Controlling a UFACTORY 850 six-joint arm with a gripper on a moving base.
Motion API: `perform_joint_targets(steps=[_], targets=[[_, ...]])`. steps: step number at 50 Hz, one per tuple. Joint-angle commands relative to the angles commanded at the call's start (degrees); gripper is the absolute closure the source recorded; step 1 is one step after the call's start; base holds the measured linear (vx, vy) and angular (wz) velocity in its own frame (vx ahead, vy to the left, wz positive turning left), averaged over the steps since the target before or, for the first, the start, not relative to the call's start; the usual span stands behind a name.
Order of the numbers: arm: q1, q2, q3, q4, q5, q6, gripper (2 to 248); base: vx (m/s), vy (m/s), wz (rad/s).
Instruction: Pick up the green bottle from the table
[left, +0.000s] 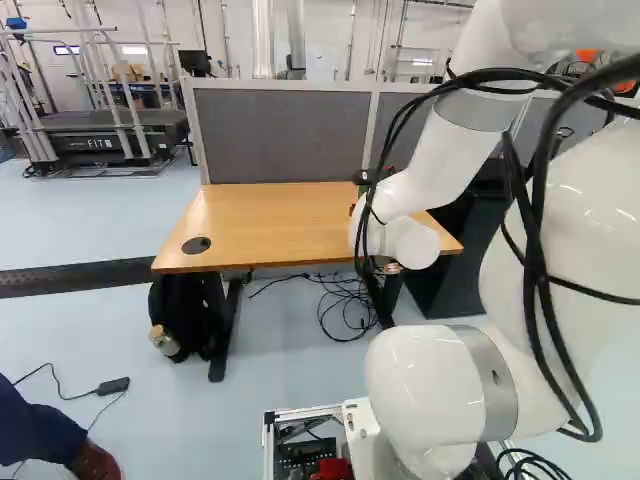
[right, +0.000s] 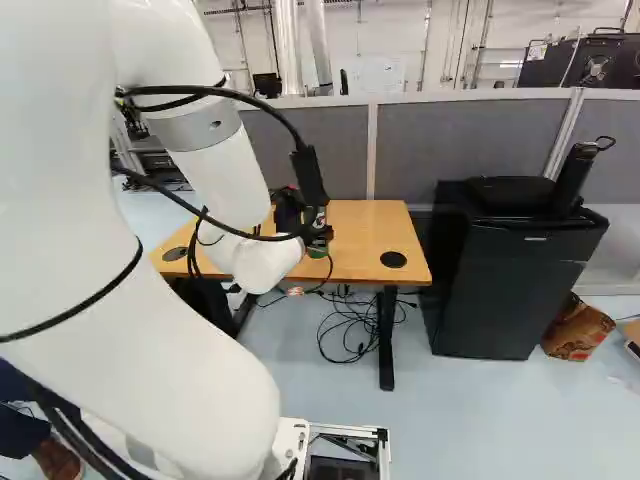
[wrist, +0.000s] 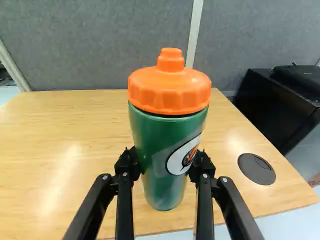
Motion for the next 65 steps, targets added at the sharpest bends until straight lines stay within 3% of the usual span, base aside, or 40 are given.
perform_joint_targets(steps=[33,65], targets=[[4.45,8.74,6.29,0.0,-2.35,0.0,137,0.0,0.0,0.0],[5.52,10.84,7.8,0.0,-2.92,0.0,137,0.0,0.0,0.0]])
